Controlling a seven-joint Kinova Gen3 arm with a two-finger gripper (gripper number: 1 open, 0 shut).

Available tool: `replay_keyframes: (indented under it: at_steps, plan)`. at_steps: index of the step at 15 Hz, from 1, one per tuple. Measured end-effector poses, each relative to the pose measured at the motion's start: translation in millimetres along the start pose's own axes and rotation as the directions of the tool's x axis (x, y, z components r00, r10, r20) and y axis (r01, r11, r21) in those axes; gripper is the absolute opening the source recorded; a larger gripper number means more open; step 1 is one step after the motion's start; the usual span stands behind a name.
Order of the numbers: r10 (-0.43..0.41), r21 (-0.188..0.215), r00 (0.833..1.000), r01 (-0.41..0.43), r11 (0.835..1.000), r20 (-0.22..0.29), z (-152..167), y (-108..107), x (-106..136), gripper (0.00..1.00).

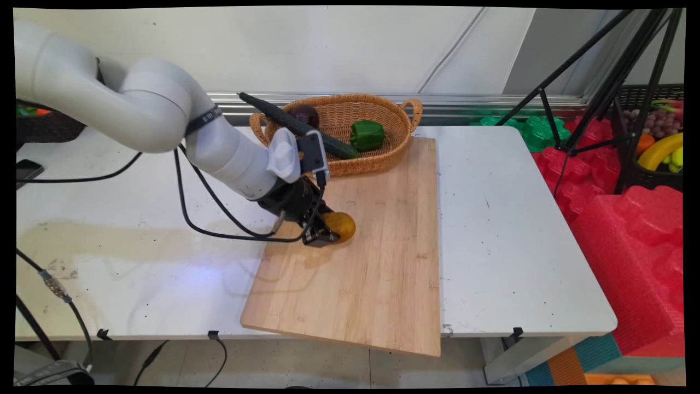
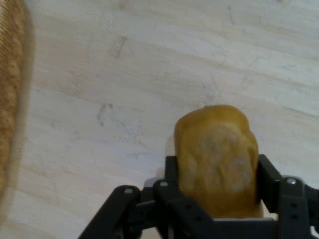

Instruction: Place the picked object in the vegetable basket

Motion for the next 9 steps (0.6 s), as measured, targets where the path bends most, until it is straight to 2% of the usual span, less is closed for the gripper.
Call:
replay_keyframes:
  at_steps: [4, 9]
  plan:
    - [-0.001, 0.028, 0.999, 0.002, 1.000, -0.035, -30, 4, 13, 0.00]
    - [-0.041, 0.073, 0.992, 0.050, 0.996, -0.121, -76, 6, 43, 0.00]
